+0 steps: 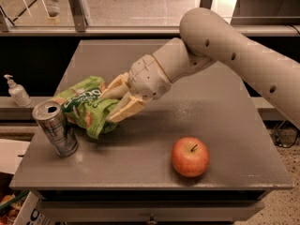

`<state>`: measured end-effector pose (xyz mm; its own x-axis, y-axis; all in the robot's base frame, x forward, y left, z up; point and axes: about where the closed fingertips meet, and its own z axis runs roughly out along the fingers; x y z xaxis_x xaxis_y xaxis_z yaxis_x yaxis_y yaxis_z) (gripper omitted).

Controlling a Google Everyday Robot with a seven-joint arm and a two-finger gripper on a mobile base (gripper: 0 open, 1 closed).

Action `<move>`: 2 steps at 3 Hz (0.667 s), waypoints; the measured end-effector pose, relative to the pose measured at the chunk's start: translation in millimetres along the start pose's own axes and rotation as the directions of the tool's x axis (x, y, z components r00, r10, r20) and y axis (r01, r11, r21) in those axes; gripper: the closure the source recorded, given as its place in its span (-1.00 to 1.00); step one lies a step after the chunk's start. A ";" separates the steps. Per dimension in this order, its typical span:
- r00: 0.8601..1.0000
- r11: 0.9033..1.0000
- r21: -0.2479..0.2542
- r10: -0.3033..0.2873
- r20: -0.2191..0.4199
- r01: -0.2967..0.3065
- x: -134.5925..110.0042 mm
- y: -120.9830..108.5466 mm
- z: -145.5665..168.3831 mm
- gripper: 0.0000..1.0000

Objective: Move green rice chip bag near redbull can

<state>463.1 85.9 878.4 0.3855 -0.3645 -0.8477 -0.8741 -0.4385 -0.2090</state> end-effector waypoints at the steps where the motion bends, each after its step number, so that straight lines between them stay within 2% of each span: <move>1: 1.000 1.000 0.002 -0.004 -0.008 0.004 -1.7 -1.3 -2.9 -0.74; 2: 1.000 1.000 0.002 -0.004 -0.019 0.004 -0.7 0.3 -6.2 -1.00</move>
Offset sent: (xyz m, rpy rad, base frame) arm 0.0035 -0.0144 0.0041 -0.0282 -0.0191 -0.0163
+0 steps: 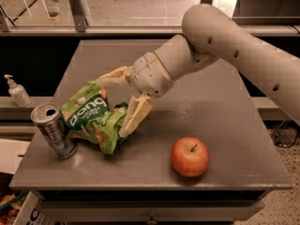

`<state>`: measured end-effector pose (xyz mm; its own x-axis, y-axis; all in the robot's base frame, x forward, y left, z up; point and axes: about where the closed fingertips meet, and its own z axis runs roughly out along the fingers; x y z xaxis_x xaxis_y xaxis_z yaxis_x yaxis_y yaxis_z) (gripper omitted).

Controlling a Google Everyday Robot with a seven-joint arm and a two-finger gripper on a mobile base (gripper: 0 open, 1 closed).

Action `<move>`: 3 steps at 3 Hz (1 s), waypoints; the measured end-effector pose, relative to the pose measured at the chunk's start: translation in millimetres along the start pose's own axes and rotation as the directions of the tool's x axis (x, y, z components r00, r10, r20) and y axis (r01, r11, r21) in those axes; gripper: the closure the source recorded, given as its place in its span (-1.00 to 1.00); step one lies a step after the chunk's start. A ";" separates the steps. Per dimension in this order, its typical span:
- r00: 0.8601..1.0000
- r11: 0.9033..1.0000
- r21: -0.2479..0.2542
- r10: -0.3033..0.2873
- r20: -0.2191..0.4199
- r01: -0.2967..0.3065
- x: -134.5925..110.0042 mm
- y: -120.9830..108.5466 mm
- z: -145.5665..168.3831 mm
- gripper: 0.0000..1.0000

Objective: Move green rice chip bag near redbull can

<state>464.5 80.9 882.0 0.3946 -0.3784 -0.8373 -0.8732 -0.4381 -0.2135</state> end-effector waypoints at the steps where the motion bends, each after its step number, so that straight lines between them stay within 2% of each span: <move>1: 0.999 1.000 0.023 -0.003 -0.039 0.004 6.4 0.8 -20.1 -1.00; 2: 0.995 0.996 0.084 0.000 -0.097 0.008 19.4 -0.6 -53.0 -1.00; 3: 0.986 0.986 0.163 0.008 -0.166 0.019 35.9 -5.4 -92.8 -1.00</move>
Offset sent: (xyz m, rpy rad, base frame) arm 0.0451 -0.0952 0.0189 -0.0836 -0.1387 -0.1757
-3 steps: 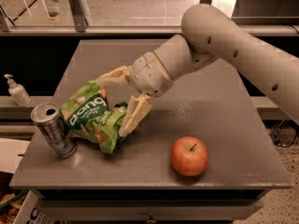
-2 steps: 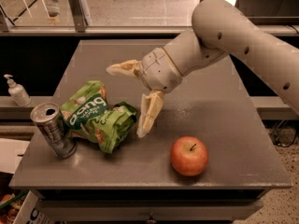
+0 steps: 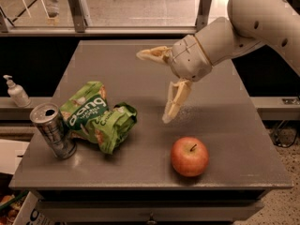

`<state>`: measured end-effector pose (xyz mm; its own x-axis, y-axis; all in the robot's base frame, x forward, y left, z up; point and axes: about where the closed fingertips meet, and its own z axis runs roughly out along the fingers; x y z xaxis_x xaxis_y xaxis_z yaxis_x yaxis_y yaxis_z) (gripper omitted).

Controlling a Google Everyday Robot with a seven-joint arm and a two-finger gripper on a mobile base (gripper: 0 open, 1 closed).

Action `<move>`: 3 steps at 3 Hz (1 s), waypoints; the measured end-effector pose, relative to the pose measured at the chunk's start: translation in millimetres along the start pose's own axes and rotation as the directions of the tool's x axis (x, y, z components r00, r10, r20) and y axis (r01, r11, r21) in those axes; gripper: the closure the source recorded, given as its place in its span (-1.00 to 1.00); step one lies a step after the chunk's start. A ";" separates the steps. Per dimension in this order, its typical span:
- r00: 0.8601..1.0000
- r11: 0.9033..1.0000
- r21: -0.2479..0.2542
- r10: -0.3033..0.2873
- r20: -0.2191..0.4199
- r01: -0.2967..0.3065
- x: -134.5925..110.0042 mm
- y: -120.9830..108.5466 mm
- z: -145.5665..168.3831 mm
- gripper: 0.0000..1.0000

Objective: Move green rice chip bag near redbull can

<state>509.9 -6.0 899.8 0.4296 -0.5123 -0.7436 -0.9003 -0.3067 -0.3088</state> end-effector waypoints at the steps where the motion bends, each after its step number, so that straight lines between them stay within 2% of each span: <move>1: 0.998 0.995 0.104 0.001 -0.056 0.005 23.8 -22.7 -33.8 -1.00; 2: 0.995 0.977 0.213 0.022 -0.100 -0.001 38.6 -50.8 -65.0 -1.00; 3: 0.995 0.975 0.224 0.021 -0.102 0.003 38.1 -53.9 -68.6 -1.00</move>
Offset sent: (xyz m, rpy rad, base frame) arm 0.1090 -0.0938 0.0492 0.0061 -0.2060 -0.3391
